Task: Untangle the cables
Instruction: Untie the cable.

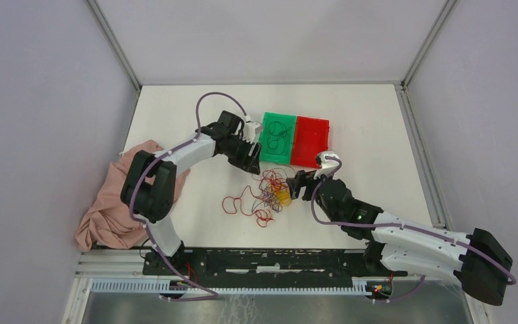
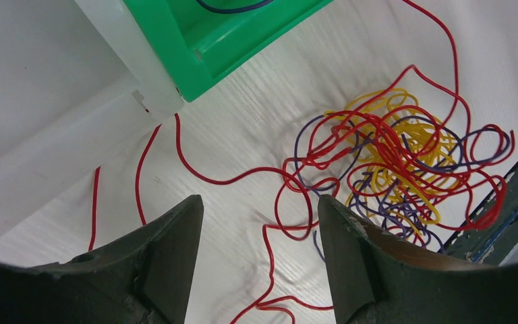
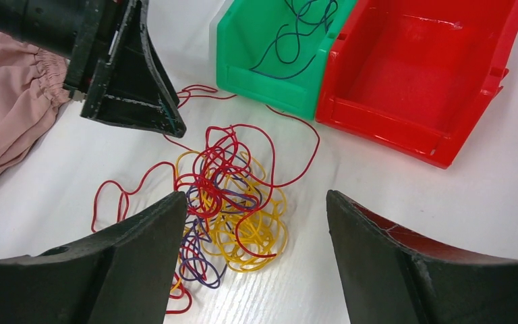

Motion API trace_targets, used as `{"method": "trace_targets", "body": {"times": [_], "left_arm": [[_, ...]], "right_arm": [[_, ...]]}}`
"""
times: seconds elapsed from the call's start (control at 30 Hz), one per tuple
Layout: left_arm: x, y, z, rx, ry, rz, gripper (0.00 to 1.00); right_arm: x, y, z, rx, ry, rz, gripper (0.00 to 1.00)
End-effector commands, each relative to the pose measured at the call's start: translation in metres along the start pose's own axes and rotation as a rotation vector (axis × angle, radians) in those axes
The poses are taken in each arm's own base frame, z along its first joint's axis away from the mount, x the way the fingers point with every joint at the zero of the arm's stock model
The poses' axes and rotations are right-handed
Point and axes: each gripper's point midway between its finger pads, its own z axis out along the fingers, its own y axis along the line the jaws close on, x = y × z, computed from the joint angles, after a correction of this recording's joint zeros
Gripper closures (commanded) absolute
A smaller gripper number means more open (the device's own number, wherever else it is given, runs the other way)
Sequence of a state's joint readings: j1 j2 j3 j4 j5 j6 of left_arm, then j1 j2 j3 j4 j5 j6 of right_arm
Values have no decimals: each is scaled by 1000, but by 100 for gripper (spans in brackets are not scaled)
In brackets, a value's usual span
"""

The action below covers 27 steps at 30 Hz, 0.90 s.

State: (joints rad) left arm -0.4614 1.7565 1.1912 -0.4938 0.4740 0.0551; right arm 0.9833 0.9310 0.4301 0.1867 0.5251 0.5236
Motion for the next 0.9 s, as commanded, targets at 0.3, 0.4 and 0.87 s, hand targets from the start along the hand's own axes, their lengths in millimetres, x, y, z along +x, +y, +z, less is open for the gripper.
{"method": "trace_targets", "body": {"times": [0.3,0.4,0.87], "left_arm": [[-35,-21,-5,85,-83,-24,85],[-51,-31,-33,65,-147,40,96],[-107,-128,-206,-33,-417,439,97]], "right_arm": [[-30,9,8,-4,-64,8,20],[-33,12,11,-14,-66,9,20],[-86,78,29,-229,-107,-21,12]]}}
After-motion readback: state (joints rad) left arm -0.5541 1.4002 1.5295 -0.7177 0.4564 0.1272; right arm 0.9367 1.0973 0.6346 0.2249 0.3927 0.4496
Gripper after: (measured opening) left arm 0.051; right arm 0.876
